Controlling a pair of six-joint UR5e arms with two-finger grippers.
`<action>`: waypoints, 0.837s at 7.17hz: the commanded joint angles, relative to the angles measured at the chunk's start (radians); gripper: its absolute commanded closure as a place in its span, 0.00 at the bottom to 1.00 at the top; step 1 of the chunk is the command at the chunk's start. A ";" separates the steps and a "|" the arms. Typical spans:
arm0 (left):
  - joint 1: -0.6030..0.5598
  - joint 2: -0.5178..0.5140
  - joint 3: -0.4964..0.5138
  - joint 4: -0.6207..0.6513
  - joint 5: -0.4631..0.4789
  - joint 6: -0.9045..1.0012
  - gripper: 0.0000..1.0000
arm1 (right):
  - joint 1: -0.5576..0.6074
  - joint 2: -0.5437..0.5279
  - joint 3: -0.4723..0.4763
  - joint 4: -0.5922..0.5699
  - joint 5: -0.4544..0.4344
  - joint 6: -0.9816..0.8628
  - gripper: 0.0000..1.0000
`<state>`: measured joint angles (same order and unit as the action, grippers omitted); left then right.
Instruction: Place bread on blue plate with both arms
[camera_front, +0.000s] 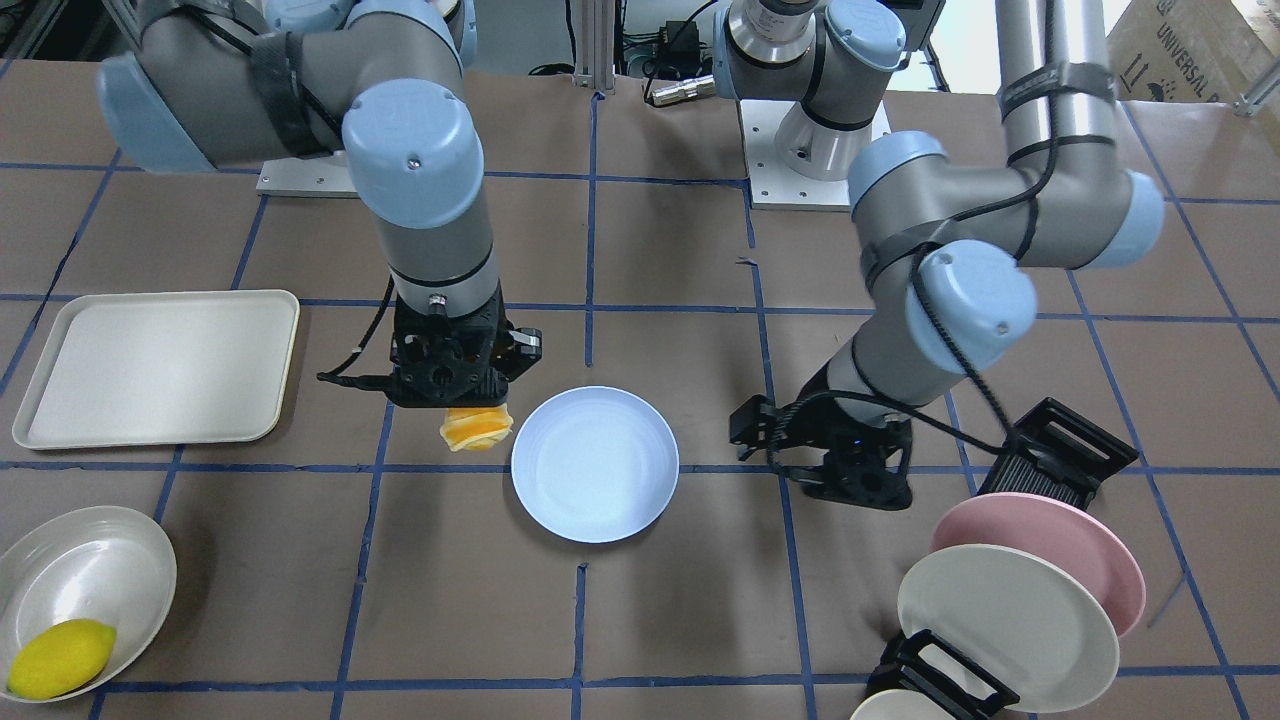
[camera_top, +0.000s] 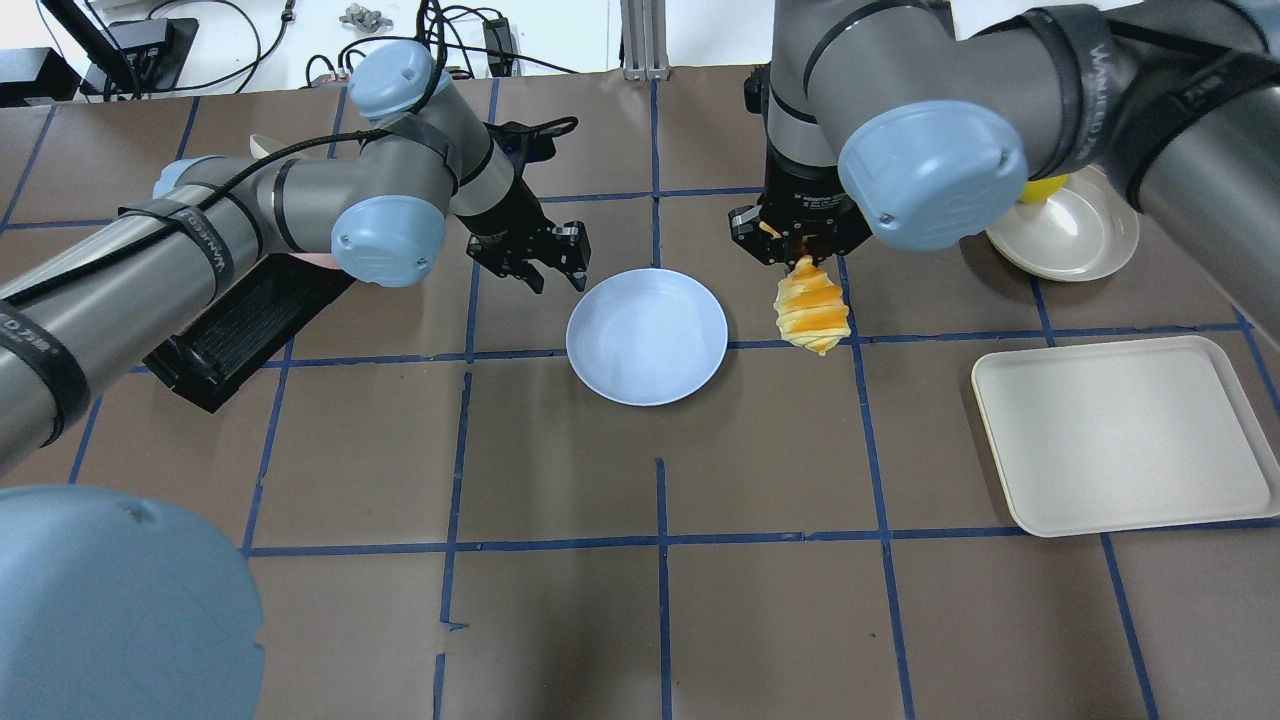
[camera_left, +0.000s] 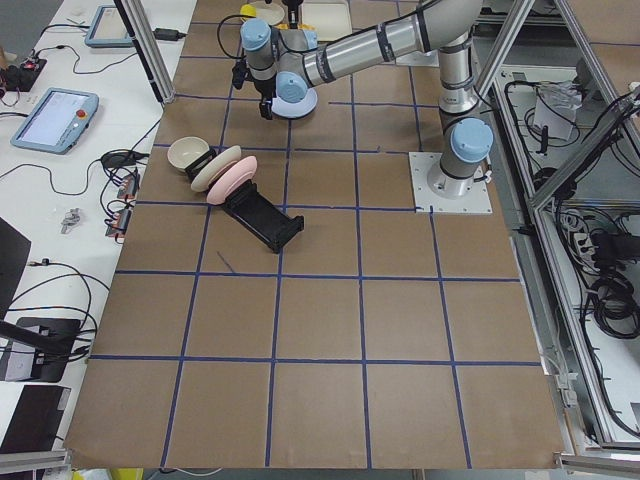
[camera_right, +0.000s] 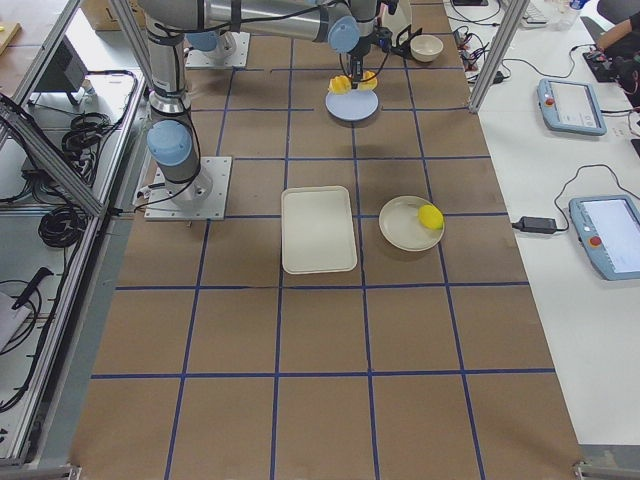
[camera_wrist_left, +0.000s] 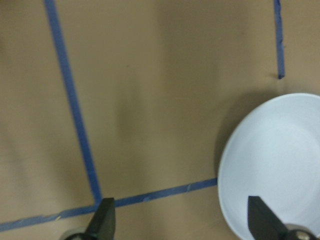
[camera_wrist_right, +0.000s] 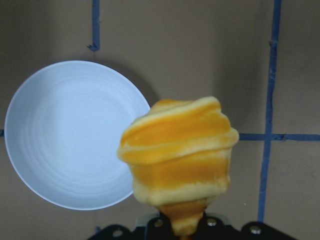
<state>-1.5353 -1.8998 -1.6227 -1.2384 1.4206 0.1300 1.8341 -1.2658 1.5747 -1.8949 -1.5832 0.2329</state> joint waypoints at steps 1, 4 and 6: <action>0.101 0.149 0.007 -0.225 0.101 0.052 0.00 | 0.068 0.128 -0.036 -0.128 0.014 0.054 0.96; 0.066 0.322 0.020 -0.358 0.136 0.001 0.00 | 0.080 0.285 -0.128 -0.148 0.014 0.056 0.96; -0.020 0.350 0.027 -0.366 0.185 -0.073 0.00 | 0.097 0.305 -0.121 -0.147 0.015 0.056 0.96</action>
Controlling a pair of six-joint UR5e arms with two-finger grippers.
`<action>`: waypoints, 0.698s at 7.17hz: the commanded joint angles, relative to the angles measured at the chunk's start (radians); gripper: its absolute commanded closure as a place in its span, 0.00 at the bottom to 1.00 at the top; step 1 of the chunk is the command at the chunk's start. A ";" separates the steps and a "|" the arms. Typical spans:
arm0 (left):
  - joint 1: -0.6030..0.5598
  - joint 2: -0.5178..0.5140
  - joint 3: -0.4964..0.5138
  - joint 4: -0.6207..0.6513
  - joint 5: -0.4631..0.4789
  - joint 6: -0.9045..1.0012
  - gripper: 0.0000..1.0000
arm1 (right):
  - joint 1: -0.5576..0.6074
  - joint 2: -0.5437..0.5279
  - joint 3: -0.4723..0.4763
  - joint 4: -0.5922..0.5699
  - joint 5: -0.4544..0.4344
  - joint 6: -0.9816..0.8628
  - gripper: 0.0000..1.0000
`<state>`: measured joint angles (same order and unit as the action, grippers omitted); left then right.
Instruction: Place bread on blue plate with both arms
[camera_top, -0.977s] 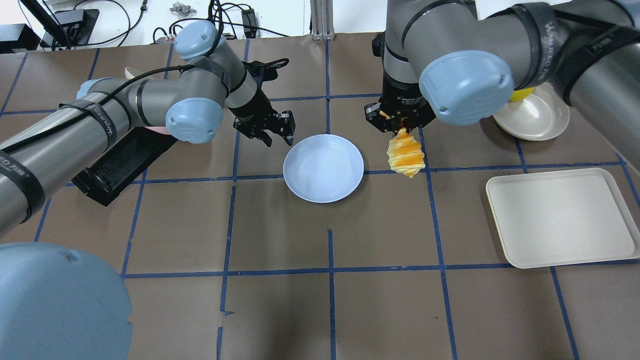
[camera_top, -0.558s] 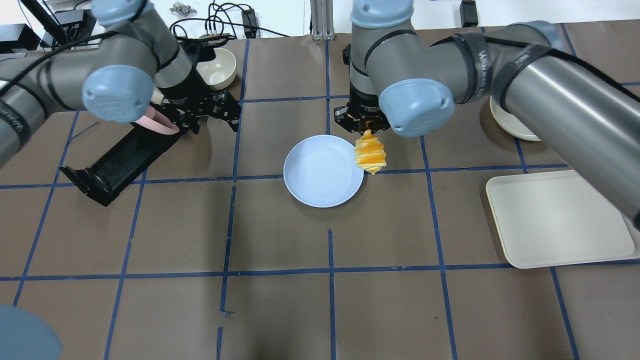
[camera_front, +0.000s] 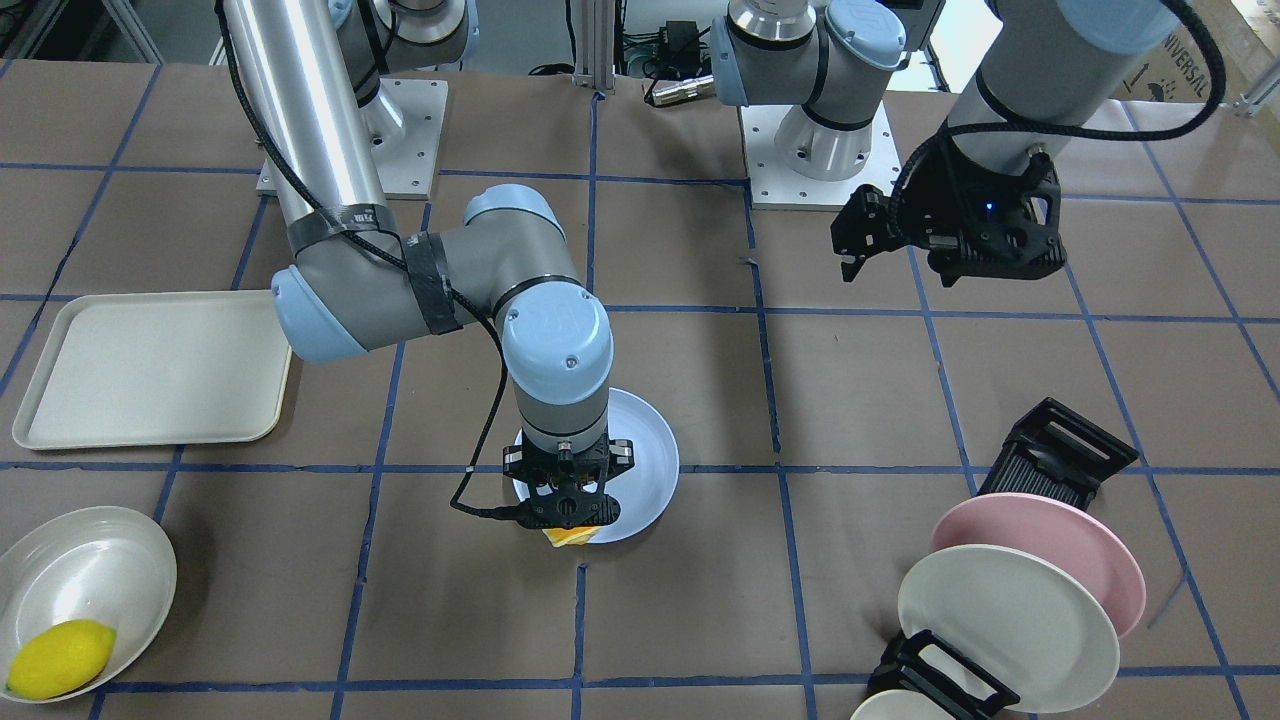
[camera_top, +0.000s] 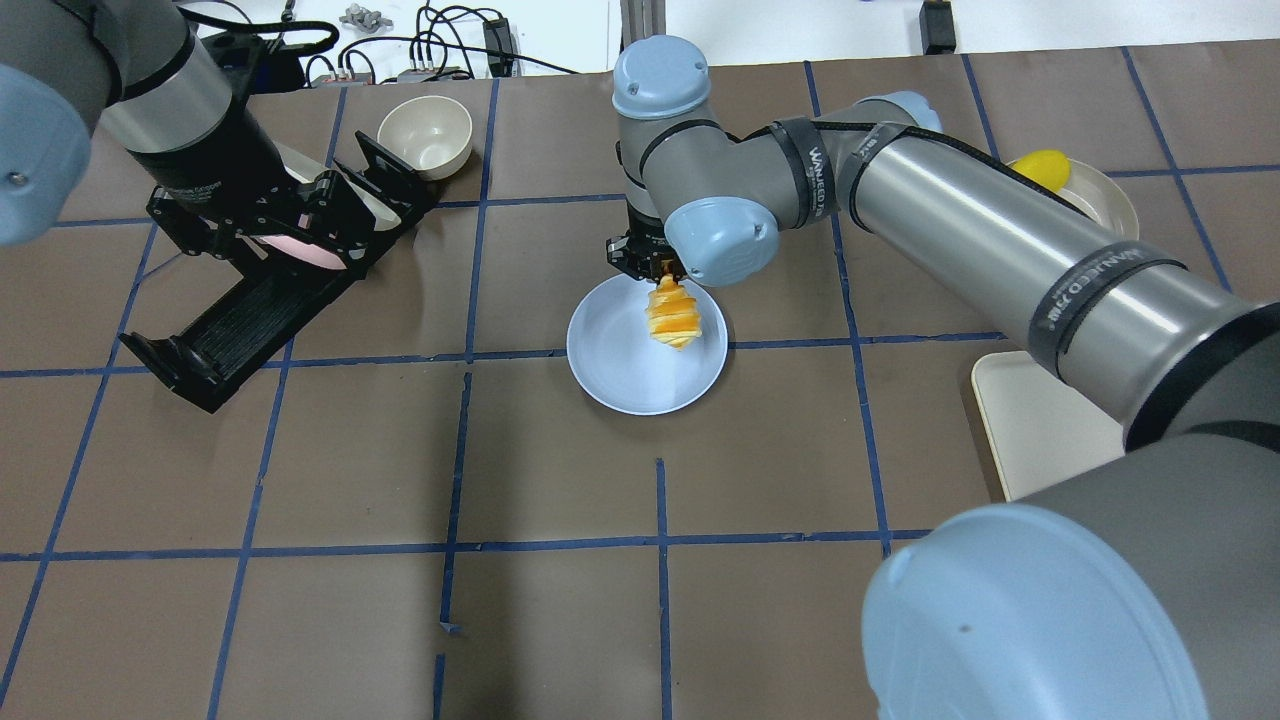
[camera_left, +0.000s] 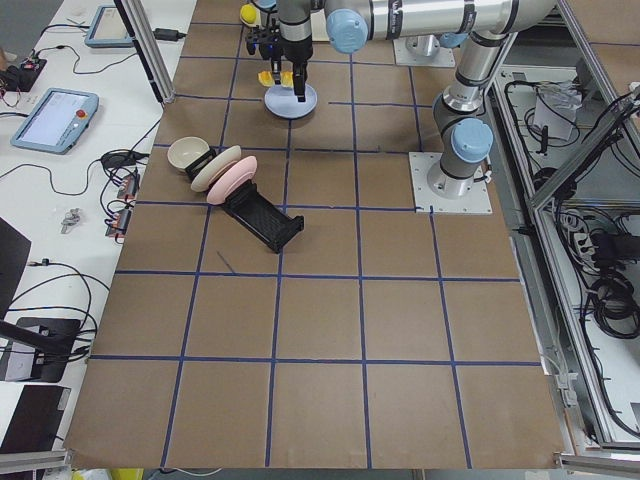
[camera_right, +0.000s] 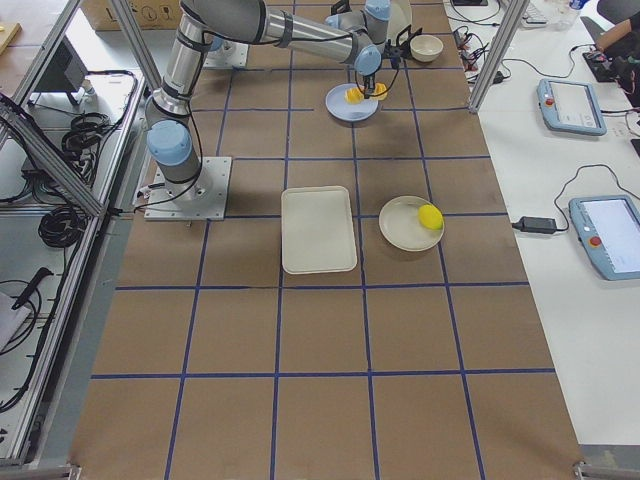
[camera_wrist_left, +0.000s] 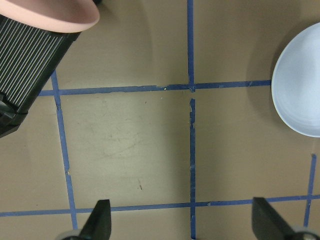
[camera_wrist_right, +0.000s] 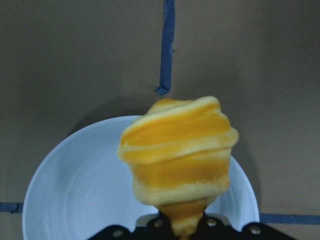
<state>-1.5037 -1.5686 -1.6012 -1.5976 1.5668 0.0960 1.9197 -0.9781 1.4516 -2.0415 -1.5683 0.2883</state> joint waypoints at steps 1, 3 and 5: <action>-0.067 0.019 0.009 -0.008 0.056 -0.047 0.00 | 0.027 0.019 0.006 0.003 -0.003 0.000 0.96; -0.029 0.027 0.007 -0.021 0.036 -0.042 0.00 | 0.047 0.016 0.006 0.015 -0.007 0.002 0.95; 0.002 0.027 0.010 -0.028 0.013 -0.035 0.00 | 0.047 0.016 0.010 0.021 -0.016 -0.035 0.01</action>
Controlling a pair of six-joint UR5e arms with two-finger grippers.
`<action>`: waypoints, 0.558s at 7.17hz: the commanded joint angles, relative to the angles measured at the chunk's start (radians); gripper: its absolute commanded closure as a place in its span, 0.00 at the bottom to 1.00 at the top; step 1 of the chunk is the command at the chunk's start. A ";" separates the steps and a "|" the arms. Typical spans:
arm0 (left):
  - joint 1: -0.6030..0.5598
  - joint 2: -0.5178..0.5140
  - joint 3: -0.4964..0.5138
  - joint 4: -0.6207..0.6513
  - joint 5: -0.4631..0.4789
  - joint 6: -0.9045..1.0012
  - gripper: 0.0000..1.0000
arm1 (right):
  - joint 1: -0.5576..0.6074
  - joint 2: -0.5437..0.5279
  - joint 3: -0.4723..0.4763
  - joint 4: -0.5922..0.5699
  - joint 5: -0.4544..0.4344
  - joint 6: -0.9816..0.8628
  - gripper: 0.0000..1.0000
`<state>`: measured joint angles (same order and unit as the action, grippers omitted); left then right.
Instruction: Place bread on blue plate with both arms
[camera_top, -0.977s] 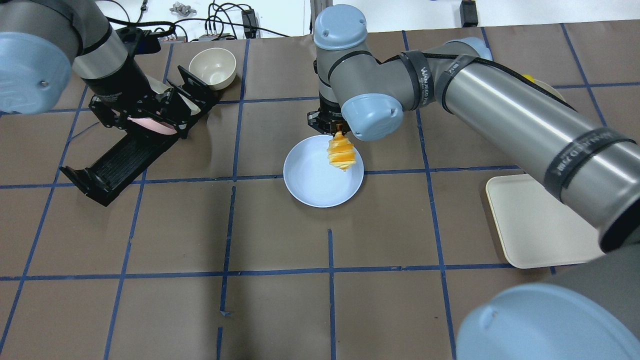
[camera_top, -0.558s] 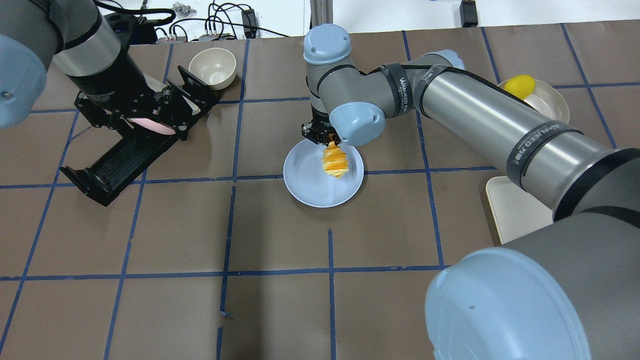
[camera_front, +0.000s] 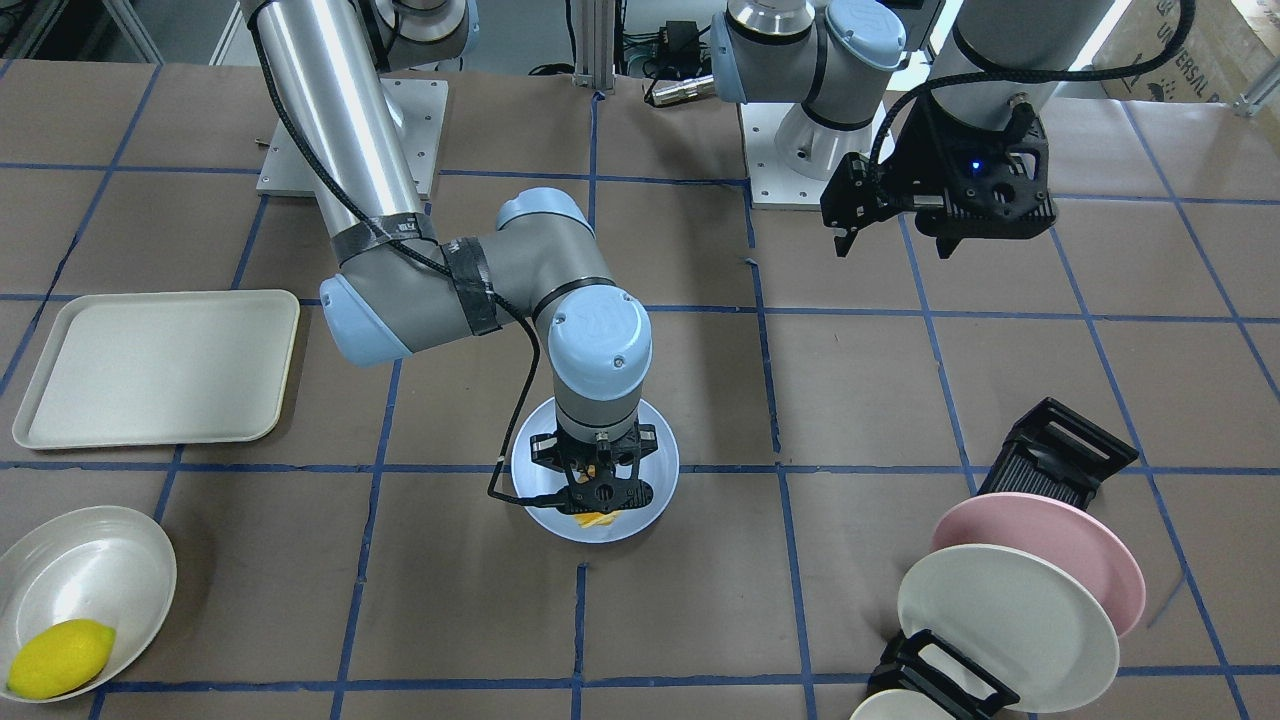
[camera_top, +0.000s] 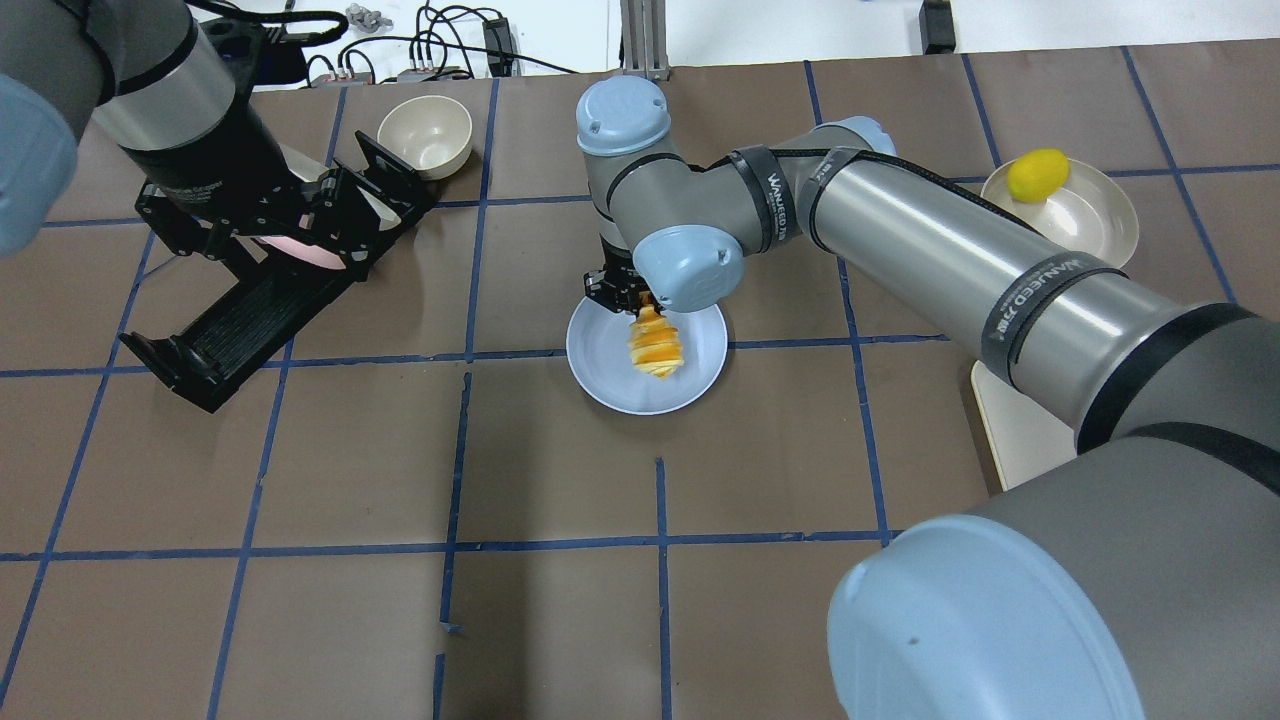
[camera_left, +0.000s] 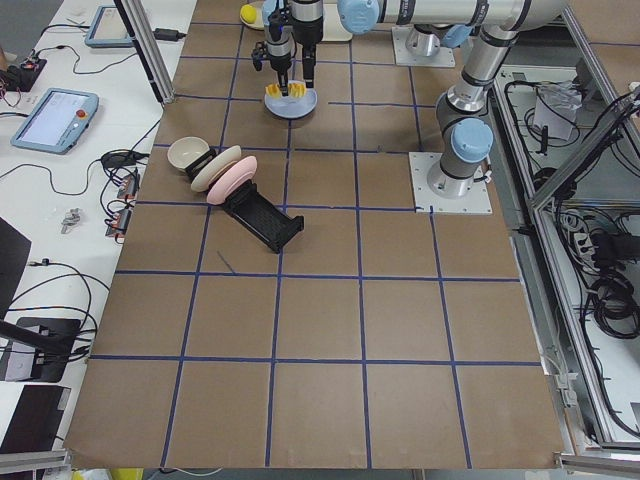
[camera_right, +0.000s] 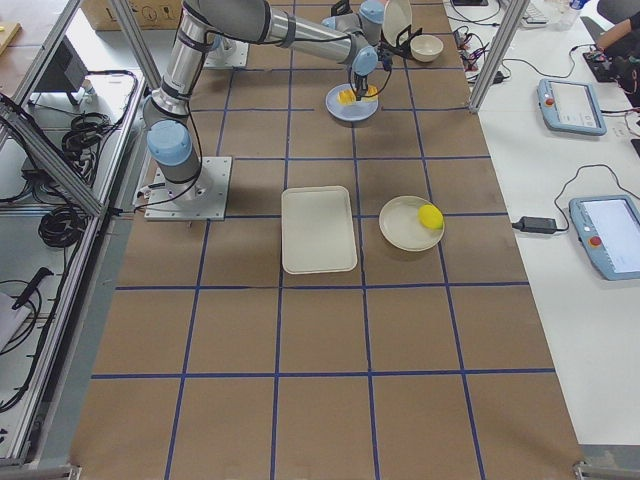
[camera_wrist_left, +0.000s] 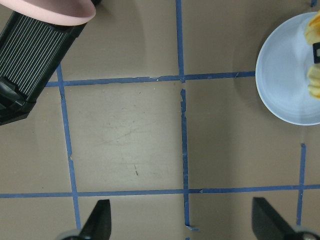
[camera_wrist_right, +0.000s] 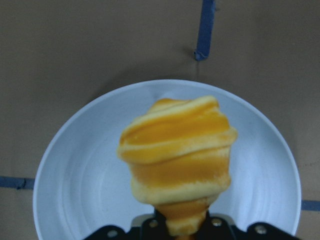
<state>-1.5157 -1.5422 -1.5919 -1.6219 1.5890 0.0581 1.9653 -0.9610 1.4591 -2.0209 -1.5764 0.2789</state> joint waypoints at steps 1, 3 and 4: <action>0.014 0.001 0.001 -0.004 -0.011 0.003 0.00 | 0.001 -0.004 0.006 0.001 -0.004 -0.049 0.00; 0.009 0.001 0.001 -0.009 -0.024 0.003 0.00 | 0.000 -0.005 0.003 0.005 -0.004 -0.049 0.00; 0.005 0.001 0.001 -0.009 -0.030 0.000 0.00 | -0.008 -0.004 -0.006 0.011 0.001 -0.050 0.00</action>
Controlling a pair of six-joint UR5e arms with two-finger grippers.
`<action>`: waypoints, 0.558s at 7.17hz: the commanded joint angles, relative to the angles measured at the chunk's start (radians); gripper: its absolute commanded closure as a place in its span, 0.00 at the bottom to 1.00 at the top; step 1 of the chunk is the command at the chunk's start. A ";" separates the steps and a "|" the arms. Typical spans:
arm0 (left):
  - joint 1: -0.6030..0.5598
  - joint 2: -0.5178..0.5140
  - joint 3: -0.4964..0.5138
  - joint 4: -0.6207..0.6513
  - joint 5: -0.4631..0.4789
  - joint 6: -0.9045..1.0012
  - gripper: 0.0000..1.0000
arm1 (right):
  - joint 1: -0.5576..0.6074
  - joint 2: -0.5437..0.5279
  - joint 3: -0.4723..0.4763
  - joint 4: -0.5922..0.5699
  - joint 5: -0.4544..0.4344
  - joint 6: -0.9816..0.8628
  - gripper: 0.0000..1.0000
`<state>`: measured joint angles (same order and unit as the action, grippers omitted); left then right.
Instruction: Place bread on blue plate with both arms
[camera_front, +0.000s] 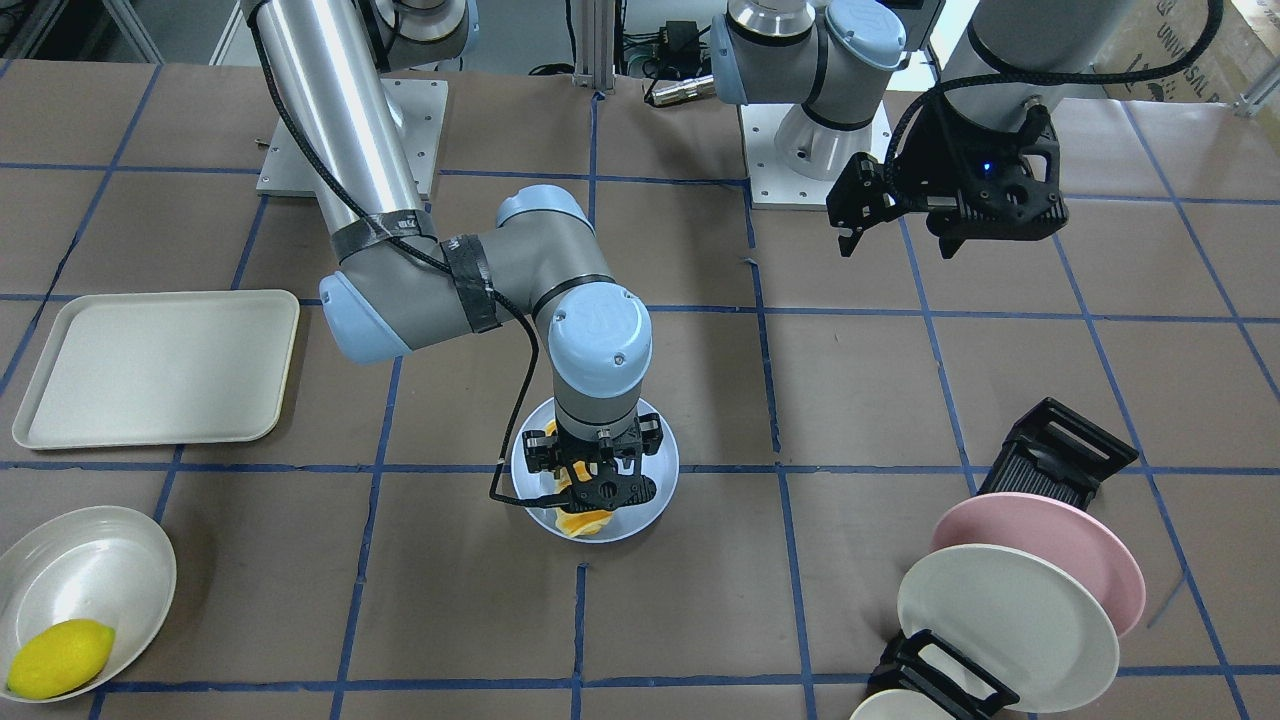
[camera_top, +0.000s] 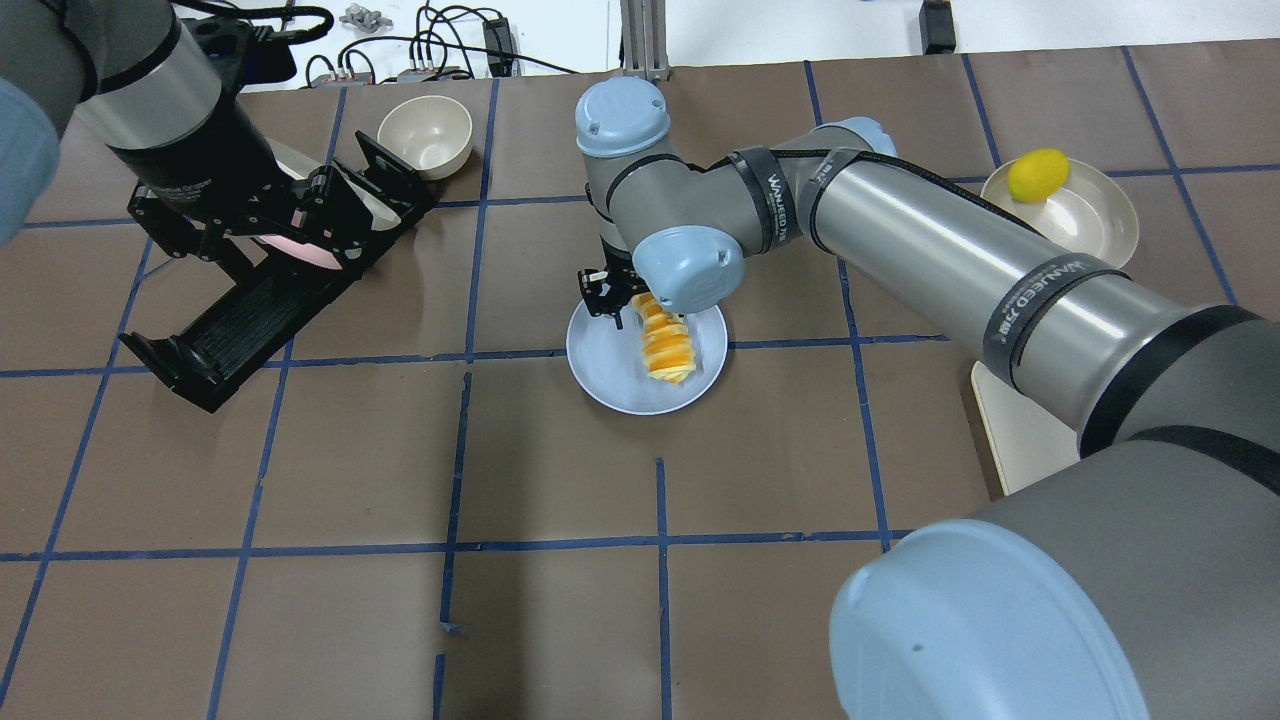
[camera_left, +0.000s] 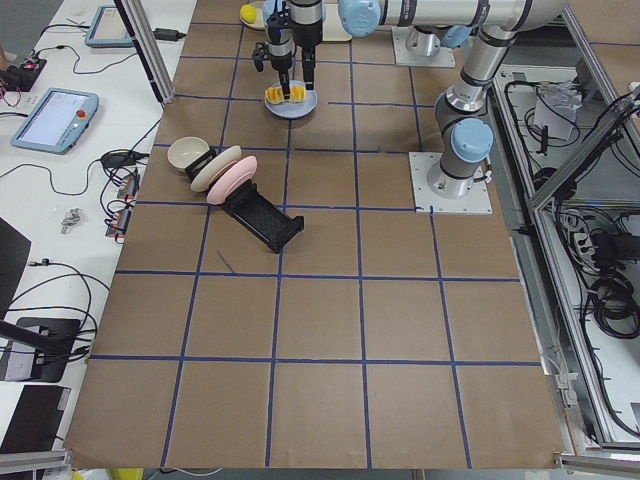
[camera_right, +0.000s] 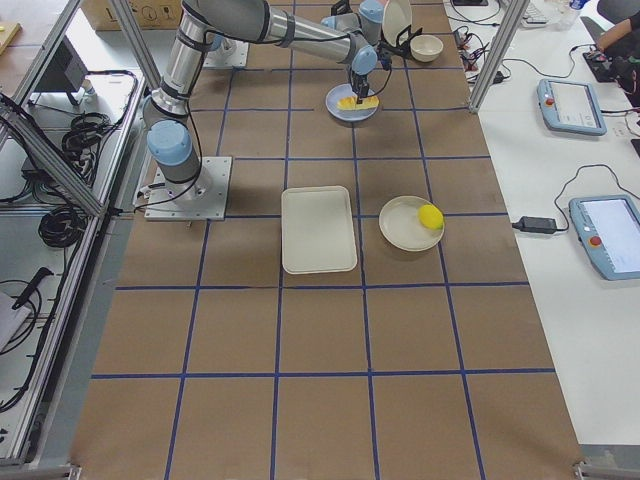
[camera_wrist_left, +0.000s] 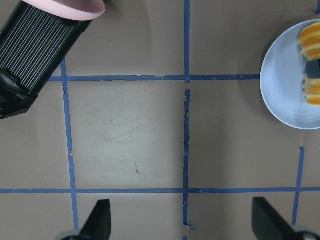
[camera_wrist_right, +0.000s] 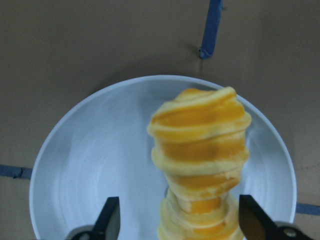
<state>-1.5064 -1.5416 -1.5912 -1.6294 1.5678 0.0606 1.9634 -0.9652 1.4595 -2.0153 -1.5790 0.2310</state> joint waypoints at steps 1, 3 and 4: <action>-0.005 0.000 0.002 -0.001 -0.008 -0.002 0.00 | -0.018 -0.024 -0.054 0.070 0.008 -0.031 0.00; -0.003 -0.002 0.008 -0.001 -0.006 -0.005 0.00 | -0.111 -0.067 -0.277 0.241 -0.006 -0.048 0.00; -0.003 -0.005 0.010 -0.001 -0.008 -0.008 0.00 | -0.200 -0.061 -0.350 0.309 -0.010 -0.051 0.00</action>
<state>-1.5096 -1.5437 -1.5844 -1.6302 1.5604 0.0556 1.8574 -1.0247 1.2193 -1.7995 -1.5828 0.1856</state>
